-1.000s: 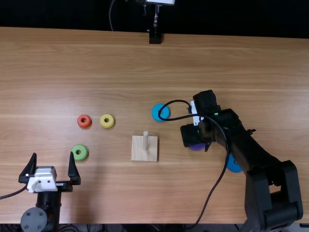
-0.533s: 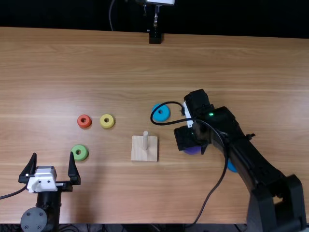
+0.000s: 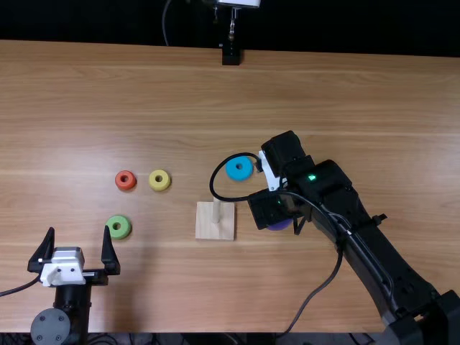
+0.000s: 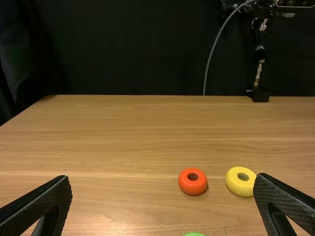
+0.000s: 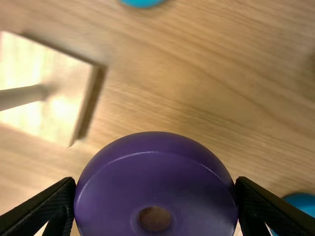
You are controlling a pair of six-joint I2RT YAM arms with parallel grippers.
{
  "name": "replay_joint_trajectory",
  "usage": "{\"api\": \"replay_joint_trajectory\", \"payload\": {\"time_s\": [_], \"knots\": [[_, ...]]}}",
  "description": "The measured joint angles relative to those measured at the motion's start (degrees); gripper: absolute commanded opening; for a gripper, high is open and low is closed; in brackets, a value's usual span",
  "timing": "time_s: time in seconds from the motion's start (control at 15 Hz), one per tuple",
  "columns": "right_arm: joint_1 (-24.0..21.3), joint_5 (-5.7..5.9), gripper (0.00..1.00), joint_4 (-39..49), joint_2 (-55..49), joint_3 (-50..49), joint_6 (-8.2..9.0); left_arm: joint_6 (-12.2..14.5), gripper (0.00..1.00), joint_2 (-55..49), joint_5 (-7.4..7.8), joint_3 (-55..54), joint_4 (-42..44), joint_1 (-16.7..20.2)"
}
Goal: Build the Hanoi tower: stack the rings onto the peg from bottom to top in this color order: purple, dark blue, light blue, dark green, light green, yellow, orange.
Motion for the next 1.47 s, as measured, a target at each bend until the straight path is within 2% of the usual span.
{"api": "replay_joint_trajectory", "payload": {"time_s": [0.13,0.4,0.67,0.93,1.47], "knots": [[0.3,0.09,0.00,-4.3,0.0,3.9,-1.11,0.0,1.00,0.0,0.00,0.0,0.0,0.0],[3.5,0.09,0.00,-10.6,0.0,14.3,-1.97,0.0,1.00,0.0,-0.02,0.0,0.0,0.0],[6.4,0.11,0.00,-15.2,0.0,23.3,-2.43,0.0,1.00,0.0,0.02,0.0,0.0,0.0],[10.0,0.09,0.00,-15.6,0.3,30.6,-2.36,0.0,1.00,0.0,-0.02,0.0,0.0,0.0],[12.0,0.09,0.00,-15.3,4.9,33.0,-2.21,0.0,1.00,0.0,0.00,0.0,0.0,0.0]]}}
